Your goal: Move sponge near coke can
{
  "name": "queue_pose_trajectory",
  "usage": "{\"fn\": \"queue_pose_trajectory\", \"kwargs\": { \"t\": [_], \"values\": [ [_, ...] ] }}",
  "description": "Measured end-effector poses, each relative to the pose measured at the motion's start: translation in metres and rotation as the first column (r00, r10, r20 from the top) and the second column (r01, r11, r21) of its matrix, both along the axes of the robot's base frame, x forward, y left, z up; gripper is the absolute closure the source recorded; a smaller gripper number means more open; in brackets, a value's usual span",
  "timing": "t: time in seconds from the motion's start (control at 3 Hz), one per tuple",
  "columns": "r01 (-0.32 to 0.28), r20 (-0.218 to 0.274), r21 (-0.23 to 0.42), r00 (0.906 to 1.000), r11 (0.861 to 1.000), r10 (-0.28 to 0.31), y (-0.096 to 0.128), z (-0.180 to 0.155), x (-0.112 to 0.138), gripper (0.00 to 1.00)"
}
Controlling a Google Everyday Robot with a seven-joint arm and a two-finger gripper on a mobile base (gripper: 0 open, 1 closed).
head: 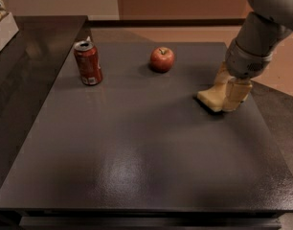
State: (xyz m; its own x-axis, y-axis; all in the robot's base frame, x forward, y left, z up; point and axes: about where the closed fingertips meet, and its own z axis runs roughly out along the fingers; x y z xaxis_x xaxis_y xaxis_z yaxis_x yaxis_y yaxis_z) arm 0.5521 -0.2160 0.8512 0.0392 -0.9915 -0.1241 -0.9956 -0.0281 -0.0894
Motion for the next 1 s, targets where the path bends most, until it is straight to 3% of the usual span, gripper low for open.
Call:
{"fn": "queue_pose_trajectory", "kwargs": {
  "t": [0.33,0.67,1.0],
  "values": [
    [-0.018,0.015,0.014,0.9997,1.000,0.018,0.028,0.025,-0.008,0.94],
    [-0.029,0.034,0.033,0.9991,0.999,0.027,0.064,0.047,-0.022,1.00],
    [-0.074,0.045,0.062,0.9965,0.995,0.071,0.110,0.060,-0.042,1.00]
  ]
}}
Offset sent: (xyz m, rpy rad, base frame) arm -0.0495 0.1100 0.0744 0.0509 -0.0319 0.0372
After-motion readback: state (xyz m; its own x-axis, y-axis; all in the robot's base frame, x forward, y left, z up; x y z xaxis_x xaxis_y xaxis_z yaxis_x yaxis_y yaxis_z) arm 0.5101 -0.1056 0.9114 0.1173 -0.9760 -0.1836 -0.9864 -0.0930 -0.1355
